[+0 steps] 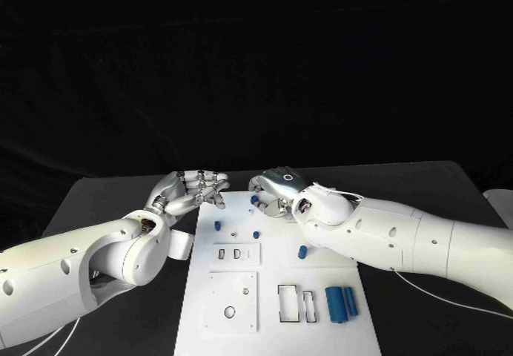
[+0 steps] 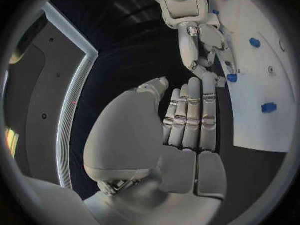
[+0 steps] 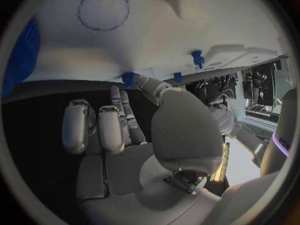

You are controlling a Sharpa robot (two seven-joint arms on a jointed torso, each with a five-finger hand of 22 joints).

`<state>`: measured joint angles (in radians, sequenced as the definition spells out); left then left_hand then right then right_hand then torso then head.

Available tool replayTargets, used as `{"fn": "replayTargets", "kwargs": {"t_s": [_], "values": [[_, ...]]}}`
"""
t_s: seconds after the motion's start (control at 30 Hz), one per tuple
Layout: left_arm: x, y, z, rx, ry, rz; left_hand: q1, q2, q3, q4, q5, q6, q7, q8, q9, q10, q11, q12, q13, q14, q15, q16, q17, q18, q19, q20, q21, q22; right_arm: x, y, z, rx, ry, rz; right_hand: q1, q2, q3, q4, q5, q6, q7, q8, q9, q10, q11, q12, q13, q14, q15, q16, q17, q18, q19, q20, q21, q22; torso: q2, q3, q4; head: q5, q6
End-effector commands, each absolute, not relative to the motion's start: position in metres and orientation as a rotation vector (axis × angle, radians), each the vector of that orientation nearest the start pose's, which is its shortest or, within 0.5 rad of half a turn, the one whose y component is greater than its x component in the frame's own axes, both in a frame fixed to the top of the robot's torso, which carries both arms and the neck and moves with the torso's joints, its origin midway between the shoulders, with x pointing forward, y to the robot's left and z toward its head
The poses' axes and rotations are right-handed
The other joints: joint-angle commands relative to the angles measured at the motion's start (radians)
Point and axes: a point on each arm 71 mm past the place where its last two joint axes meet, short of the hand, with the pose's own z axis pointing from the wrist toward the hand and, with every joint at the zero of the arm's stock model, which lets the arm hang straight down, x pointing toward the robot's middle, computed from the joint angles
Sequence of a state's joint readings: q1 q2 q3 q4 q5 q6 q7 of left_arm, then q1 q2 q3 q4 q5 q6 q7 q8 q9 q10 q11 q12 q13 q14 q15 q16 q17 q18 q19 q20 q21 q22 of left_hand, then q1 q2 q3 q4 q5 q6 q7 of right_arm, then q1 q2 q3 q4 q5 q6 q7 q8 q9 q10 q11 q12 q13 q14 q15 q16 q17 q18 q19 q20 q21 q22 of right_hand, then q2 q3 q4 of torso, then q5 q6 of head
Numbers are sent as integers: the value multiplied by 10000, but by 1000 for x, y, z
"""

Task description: Assemble the parts on the task board

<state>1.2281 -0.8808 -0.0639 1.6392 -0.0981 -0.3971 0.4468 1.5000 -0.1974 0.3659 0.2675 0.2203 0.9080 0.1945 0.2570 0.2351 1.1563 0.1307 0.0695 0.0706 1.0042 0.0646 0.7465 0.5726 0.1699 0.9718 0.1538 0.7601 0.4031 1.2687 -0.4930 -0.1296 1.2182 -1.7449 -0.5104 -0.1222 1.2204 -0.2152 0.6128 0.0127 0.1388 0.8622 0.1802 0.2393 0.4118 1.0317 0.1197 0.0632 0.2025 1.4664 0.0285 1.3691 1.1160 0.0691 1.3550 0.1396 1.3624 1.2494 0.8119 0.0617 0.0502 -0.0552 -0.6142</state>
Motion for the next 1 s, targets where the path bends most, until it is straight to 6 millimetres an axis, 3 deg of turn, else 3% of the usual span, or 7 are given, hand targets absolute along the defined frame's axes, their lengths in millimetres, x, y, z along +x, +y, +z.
{"fn": "replayTargets", "kwargs": {"t_s": [0.03, 0.43, 0.63, 0.73, 0.77, 0.83, 1.0], "values": [[469, 194, -158, -9496, 13884, -15778, -27, -16, 77, -5, -50, -53, -19, -59, 9, -91, 10, -33, 10, -78, 14, 59, 14, 92, -65, 12, 66, 10, 527, -101, -177, -4498, 13554, 5415, 18, -72, -55, -4, -11, -53, -7, -33, -6, -61, 10, 35, -16, 111, 76, -26, -14, 65, -38, -5, -28, -24, 9, 3, 4, -1, 7], [471, 199, -158, -9551, 13834, -15668, -16, -2, 99, -15, -47, -62, -16, -64, 16, -104, 13, -34, 9, -85, 15, 66, 12, 95, -96, 15, 107, 38, 506, -144, -158, -3513, 13714, 5921, -20, -91, -260, 229, 56, 255, -9, 1, 94, 624, -77, 504, 58, 247, 19, 233, 405, -52, 358, -27, 302, 519, -37, -15, -66, -125, 78], [472, 202, -158, -9567, 13792, -15620, -9, 0, 106, -20, -46, -60, -19, -63, 19, -102, 11, -31, 10, -88, 14, 68, 12, 96, -105, 16, 120, 47, 503, -193, -145, -1789, 15483, 6041, 34, -443, -896, 284, 761, -99, -242, -108, 193, 2795, -542, 2125, 1022, 355, -356, 476, 776, -139, 638, -349, 565, 938, -104, -83, -186, -237, 91], [473, 202, -159, -9582, 13784, -15629, -4, 1, 111, -25, -46, -58, -22, -62, 22, -99, 9, -29, 11, -90, 14, 70, 12, 97, -113, 17, 129, 53, 500, -214, -143, -1407, 16425, 5903, 206, -395, -1406, 351, 1012, -409, -310, 82, 441, 2700, -611, 3260, 2159, 370, -442, 532, 837, -159, 686, -448, 596, 1026, -127, -119, -225, -300, 119], [473, 202, -159, -9587, 13782, -15634, -4, 1, 111, -25, -46, -58, -22, -62, 22, -99, 9, -29, 11, -90, 14, 70, 12, 97, -113, 17, 129, 53, 499, -220, -143, -1372, 16637, 5819, 287, -307, -1733, 419, 1113, -541, -333, 320, 658, 2505, -601, 5134, 3950, 435, -544, 684, 1121, -190, 754, -456, 654, 1136, -136, -129, -241, -312, 128], [473, 202, -159, -9592, 13781, -15643, -4, 1, 111, -25, -46, -58, -22, -62, 22, -99, 9, -29, 11, -90, 14, 70, 12, 97, -113, 17, 129, 53, 498, -230, -142, -1300, 16965, 5614, 352, -167, -2140, 645, 1147, -949, -265, 701, 995, 2512, -568, 8974, 7667, 560, -393, 1030, 1851, -224, 871, -424, 755, 1327, -146, -148, -257, -354, 130], [473, 202, -159, -9593, 13787, -15678, 3, 3, 119, -32, -46, -56, -25, -61, 25, -98, 8, -27, 12, -92, 13, 73, 11, 98, -123, 17, 144, 62, 499, -246, -141, -1177, 17185, 5120, 508, -97, -2525, 985, 1228, -1468, -180, 1253, 1374, 3064, -436, 11732, 10310, 708, -272, 1436, 2774, -244, 949, -319, 808, 1466, -147, -182, -269, -404, 122]]}}
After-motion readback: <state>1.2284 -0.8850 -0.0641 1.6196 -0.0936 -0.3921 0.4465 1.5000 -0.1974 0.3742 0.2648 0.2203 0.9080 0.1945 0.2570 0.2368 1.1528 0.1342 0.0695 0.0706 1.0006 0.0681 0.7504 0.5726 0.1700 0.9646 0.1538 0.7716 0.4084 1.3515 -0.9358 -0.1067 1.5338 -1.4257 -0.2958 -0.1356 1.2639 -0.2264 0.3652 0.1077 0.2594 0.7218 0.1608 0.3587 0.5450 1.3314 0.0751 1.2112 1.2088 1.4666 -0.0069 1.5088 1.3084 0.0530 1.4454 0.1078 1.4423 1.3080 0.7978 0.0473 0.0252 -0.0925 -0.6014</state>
